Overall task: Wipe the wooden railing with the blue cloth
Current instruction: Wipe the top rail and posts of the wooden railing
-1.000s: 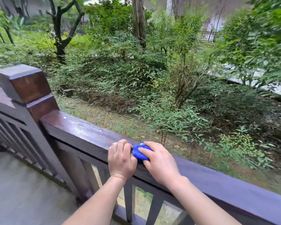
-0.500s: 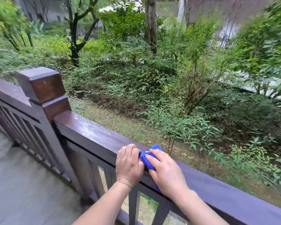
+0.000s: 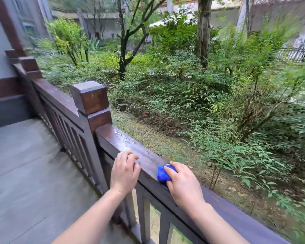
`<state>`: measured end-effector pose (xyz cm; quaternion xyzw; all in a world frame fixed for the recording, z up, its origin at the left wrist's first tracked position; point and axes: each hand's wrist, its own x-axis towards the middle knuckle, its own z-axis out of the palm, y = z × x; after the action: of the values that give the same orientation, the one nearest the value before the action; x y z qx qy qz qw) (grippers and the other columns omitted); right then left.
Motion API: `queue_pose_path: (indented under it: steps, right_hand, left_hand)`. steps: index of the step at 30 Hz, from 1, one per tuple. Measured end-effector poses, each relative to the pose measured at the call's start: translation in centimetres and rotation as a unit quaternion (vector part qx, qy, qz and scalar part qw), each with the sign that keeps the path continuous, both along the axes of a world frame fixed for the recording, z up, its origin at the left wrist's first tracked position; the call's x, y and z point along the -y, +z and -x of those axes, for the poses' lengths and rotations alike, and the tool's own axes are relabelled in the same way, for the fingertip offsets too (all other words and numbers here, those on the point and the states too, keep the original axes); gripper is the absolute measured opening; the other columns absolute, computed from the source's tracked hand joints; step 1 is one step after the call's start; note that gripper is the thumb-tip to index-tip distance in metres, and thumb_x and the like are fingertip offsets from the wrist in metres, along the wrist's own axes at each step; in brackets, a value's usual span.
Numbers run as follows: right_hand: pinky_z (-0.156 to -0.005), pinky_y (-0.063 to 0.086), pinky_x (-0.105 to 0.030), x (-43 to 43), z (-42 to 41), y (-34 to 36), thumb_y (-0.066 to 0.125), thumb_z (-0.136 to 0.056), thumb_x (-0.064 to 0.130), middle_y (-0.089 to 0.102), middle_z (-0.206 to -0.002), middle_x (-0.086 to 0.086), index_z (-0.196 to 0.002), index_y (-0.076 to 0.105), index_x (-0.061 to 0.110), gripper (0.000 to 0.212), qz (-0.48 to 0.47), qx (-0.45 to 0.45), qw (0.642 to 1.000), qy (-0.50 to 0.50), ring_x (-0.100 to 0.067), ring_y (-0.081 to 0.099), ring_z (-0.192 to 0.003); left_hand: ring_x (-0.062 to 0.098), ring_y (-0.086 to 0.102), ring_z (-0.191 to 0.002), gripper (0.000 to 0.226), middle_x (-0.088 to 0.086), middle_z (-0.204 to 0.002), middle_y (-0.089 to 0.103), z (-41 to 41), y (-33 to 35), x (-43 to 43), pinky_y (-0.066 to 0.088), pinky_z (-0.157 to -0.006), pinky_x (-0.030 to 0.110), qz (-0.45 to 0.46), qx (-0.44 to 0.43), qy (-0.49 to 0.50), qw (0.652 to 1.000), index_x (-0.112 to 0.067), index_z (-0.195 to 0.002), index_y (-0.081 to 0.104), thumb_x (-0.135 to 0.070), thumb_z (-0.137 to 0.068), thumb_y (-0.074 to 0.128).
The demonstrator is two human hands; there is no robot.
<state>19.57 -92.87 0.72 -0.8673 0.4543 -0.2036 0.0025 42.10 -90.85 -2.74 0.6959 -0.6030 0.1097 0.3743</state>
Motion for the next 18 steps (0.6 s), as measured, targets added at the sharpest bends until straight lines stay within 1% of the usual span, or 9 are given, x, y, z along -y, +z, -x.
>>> queue_pose_path:
  steps: [2,4,6,8,9,11,14,16,18]
  right_hand:
    - [-0.099,0.042,-0.036,1.1,-2.8,0.7,0.052,-0.083,0.026,0.053,-0.133,-0.007,-0.114,0.061,0.017,0.033,-0.015,0.004,1.000,-0.021,-0.031,0.049,-0.117]
    - [-0.098,0.041,-0.038,1.8,-5.5,1.1,0.050,-0.085,0.025,0.052,-0.132,-0.009,-0.114,0.059,0.015,0.032,-0.028,0.002,0.999,-0.036,-0.032,0.047,-0.116]
    - [-0.100,0.043,-0.040,1.8,-6.7,0.2,0.055,-0.079,0.023,0.056,-0.128,-0.012,-0.112,0.061,0.014,0.034,-0.014,-0.011,1.000,-0.012,-0.035,0.051,-0.115]
    - [-0.101,0.046,-0.038,1.8,-6.5,-0.6,0.058,-0.074,0.026,0.060,-0.127,-0.010,-0.113,0.062,0.018,0.040,-0.003,-0.012,1.000,0.006,-0.032,0.055,-0.114]
    - [-0.099,0.047,-0.037,2.4,-6.3,-0.9,0.058,-0.073,0.027,0.061,-0.126,-0.007,-0.113,0.062,0.020,0.041,0.001,-0.006,1.000,-0.001,-0.030,0.057,-0.113]
    - [-0.095,0.049,-0.036,3.9,-7.2,-0.8,0.057,-0.077,0.026,0.060,-0.126,-0.007,-0.113,0.063,0.019,0.037,-0.017,0.024,0.998,-0.053,-0.031,0.057,-0.110]
    - [-0.100,0.039,-0.033,5.8,-11.0,0.3,0.051,-0.087,0.027,0.053,-0.133,-0.006,-0.122,0.057,0.018,0.037,-0.046,0.044,0.991,-0.115,-0.029,0.048,-0.115]
    - [-0.105,0.034,-0.032,5.8,-12.8,0.7,0.051,-0.086,0.025,0.049,-0.140,-0.007,-0.126,0.055,0.018,0.041,-0.054,0.029,0.993,-0.101,-0.028,0.044,-0.122]
    - [-0.105,0.039,-0.035,4.7,-12.8,0.3,0.055,-0.078,0.022,0.053,-0.137,-0.009,-0.121,0.059,0.017,0.043,-0.042,-0.001,0.996,-0.072,-0.030,0.049,-0.121]
  left_hand:
    - [0.033,0.055,-0.095,0.036,0.011,-0.103,0.060,-1.8,0.5,1.6,0.047,-0.091,0.045,-0.026,-0.004,0.016,1.000,-0.007,-0.098,0.067,-0.031,-0.092,0.041]
    - [0.034,0.054,-0.095,0.039,0.012,-0.102,0.060,-3.5,0.8,3.2,0.048,-0.091,0.047,-0.054,-0.001,0.013,0.998,-0.007,-0.095,0.066,-0.033,-0.091,0.037]
    - [0.032,0.053,-0.093,0.037,0.009,-0.100,0.058,-5.4,0.9,4.8,0.047,-0.088,0.045,-0.061,-0.007,0.006,0.998,-0.009,-0.092,0.063,-0.033,-0.090,0.036]
    - [0.029,0.051,-0.091,0.031,0.005,-0.098,0.055,-7.2,0.6,6.0,0.046,-0.086,0.043,-0.061,-0.008,-0.013,0.998,-0.012,-0.092,0.061,-0.033,-0.088,0.038]
    - [0.027,0.049,-0.090,0.028,0.004,-0.097,0.053,-8.0,0.4,6.5,0.045,-0.085,0.043,-0.055,-0.002,-0.026,0.998,-0.014,-0.092,0.060,-0.032,-0.087,0.040]
    - [0.027,0.048,-0.087,0.022,0.002,-0.095,0.051,-9.2,-0.2,7.4,0.043,-0.083,0.042,-0.040,0.011,-0.053,0.998,-0.016,-0.090,0.060,-0.030,-0.085,0.043]
    - [0.028,0.048,-0.085,0.017,0.001,-0.095,0.051,-9.6,-1.1,7.8,0.039,-0.080,0.042,0.007,0.005,-0.073,0.997,-0.018,-0.088,0.058,-0.026,-0.081,0.045]
    - [0.030,0.048,-0.085,0.016,0.003,-0.094,0.053,-9.5,-1.4,8.1,0.038,-0.078,0.043,0.031,-0.006,-0.076,0.997,-0.016,-0.085,0.058,-0.024,-0.078,0.046]
    - [0.031,0.048,-0.085,0.017,0.006,-0.094,0.055,-9.5,-1.9,8.4,0.036,-0.078,0.042,0.048,-0.016,-0.076,0.996,-0.014,-0.084,0.059,-0.023,-0.076,0.047]
